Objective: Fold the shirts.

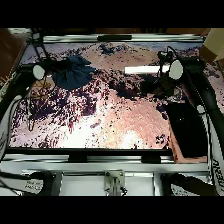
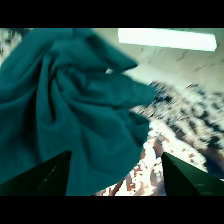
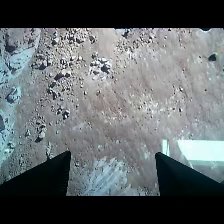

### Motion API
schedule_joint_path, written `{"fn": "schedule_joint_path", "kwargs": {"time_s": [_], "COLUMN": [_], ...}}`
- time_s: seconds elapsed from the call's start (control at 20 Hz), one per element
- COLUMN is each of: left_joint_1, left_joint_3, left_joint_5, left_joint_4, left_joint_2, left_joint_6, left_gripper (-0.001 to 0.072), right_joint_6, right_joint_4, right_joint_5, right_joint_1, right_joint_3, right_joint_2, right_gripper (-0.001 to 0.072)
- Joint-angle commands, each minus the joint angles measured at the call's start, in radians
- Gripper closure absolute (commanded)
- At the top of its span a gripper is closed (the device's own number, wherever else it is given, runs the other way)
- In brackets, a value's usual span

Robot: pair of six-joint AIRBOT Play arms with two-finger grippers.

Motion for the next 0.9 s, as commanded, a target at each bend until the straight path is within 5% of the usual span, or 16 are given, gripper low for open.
{"fn": "schedule_joint_path", "kwargs": {"time_s": [0.0,0.65,0.7,0.8,0.85], "left_joint_1": [0.031,0.058,0.058,0.058,0.058], "left_joint_3": [0.270,0.338,0.338,0.339,0.339], "left_joint_5": [-0.220,-0.293,-0.288,-0.270,-0.256], "left_joint_4": [0.000,0.005,-0.003,-0.013,-0.021], "left_joint_2": [-0.269,-0.402,-0.408,-0.409,-0.407], "left_joint_6": [-0.004,-0.009,-0.010,-0.010,-0.009], "left_gripper": [0.0033,0.0047,0.0095,0.0385,0.0449], "right_joint_6": [0.000,-0.002,-0.002,0.006,0.005], "right_joint_4": [0.006,0.015,0.015,0.016,0.021], "right_joint_5": [-0.005,0.020,0.020,0.023,0.030], "right_joint_1": [0.001,0.001,0.001,0.001,0.001], "right_joint_3": [0.001,0.001,0.001,0.001,0.001], "right_joint_2": [0.000,0.000,0.000,0.000,0.000], "right_gripper": [0.0077,0.0077,0.0077,0.0077,0.0077]}}
